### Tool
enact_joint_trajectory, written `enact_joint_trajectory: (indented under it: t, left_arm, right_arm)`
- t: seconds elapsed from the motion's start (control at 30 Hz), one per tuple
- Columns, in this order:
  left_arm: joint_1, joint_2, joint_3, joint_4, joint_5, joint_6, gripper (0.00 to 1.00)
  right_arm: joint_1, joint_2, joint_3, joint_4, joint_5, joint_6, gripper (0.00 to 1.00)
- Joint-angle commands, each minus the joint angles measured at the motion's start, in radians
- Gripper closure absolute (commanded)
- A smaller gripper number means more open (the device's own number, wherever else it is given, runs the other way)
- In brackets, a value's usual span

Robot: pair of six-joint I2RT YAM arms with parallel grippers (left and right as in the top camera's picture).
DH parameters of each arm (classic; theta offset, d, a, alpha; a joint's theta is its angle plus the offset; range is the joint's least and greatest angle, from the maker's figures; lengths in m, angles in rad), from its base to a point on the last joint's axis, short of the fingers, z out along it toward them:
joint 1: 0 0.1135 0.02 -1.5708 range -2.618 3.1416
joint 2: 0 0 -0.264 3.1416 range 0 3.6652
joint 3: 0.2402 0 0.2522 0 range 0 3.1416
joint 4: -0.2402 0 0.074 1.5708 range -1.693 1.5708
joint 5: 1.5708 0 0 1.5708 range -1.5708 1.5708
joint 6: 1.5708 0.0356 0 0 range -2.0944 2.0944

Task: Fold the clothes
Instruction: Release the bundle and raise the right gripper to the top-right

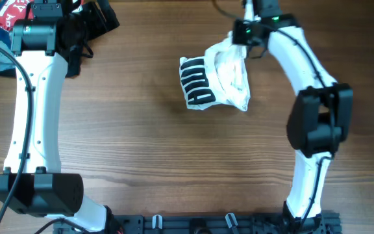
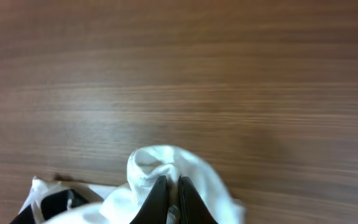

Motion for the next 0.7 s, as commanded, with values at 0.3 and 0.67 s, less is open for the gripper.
enact_joint_trajectory:
  t: [0.3,0.67]
  left_arm:
    - [0.003,0.01,-0.002,-0.005,-0.001,0.012,0.0]
    - [0.001,0.01,-0.002,-0.024,0.059,0.016,0.0]
  right_arm:
    - [-0.139,-0.053,0.055,-0.121,-0.16,-0.153,0.02]
    - [-0.108,-0.116,-0.037,-0.494,-0.29,-0.234,0.11]
